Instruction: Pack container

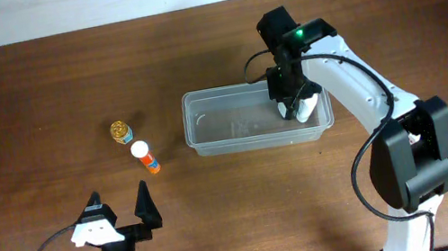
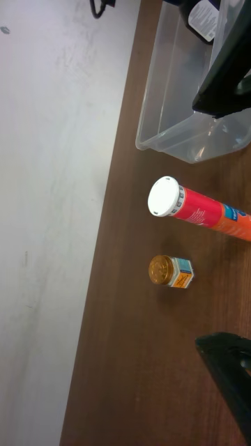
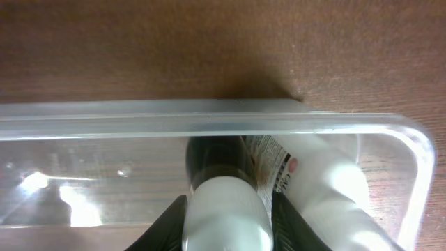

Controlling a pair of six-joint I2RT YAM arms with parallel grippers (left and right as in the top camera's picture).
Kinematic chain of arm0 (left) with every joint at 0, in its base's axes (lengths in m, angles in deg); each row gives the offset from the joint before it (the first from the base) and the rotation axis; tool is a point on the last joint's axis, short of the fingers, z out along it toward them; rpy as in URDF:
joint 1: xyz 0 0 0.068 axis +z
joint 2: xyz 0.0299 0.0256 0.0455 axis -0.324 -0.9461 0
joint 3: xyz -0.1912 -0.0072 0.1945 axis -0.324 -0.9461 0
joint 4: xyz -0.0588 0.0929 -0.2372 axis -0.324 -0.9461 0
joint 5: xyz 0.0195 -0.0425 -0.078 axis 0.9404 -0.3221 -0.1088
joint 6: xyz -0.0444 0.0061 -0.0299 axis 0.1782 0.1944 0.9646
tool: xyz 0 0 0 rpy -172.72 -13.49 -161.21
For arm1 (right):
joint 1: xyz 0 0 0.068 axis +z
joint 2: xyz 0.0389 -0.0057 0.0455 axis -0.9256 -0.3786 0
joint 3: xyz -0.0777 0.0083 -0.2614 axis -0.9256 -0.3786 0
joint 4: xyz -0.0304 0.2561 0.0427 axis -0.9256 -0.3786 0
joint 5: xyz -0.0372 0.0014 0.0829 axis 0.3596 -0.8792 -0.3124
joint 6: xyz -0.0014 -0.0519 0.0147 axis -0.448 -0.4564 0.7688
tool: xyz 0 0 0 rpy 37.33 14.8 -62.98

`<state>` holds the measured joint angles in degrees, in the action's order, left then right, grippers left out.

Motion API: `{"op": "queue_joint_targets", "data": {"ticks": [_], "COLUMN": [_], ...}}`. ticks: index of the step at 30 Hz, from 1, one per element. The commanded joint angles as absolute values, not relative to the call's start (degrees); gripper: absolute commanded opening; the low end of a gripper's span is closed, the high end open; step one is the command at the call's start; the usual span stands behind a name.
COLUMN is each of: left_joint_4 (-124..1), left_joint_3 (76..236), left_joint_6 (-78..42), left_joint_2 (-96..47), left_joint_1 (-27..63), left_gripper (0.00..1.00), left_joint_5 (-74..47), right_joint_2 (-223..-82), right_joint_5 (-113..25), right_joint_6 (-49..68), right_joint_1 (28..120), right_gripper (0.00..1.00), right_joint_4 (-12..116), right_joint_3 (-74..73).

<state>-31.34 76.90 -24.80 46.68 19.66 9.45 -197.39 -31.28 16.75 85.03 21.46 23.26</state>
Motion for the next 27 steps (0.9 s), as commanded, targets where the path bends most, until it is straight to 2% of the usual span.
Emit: {"op": "queue_joint_targets", "data": {"ticks": [1,11,15,17,19,20,21,27], "left_joint_4": [-31.5,-31.5,-31.5,-31.5,-31.5,-31.5,-31.5,-31.5], "left_joint_3": [76.7,76.7,76.7,76.7,76.7,76.7,76.7,76.7], "left_joint_6": [-25.7,-25.7,-25.7,-25.7,-25.7,-25.7,-25.7,-25.7], "left_joint_2": [47.2,47.2,47.2,47.2,47.2,47.2,47.2,47.2], "left_joint_1": [19.9,19.9,19.9,19.9,19.9,19.9,19.9,19.9], "left_gripper": [0.99,0.99,1.0,0.99,0.99,0.99,0.99,0.99], "left_joint_5": [8.8,8.8,8.8,8.8,8.8,8.8,8.8,8.8], "right_joint_2": [-197.4,-197.2,-196.9,-196.6,-196.4,-196.3,-196.3,-194.1], "right_joint_5": [-31.2,-31.2,-29.2,-26.0,-21.3,-19.8,-18.5,-23.6], "right_joint_6": [15.7,14.1,13.4,13.2,13.2,13.2,13.2,9.1], "right_joint_1": [85.0,85.0,84.9,84.9,84.9,84.8,84.6,82.0], "right_gripper": [0.31,0.31,0.4,0.48,0.65,0.88,0.99,0.98], "right_joint_4": [20.2,10.1,3.9,-0.1,-5.6,-7.9,-10.8,-12.6], "right_joint_3": [27.7,40.2,48.0,52.4,57.1,58.8,60.5,61.5]}}
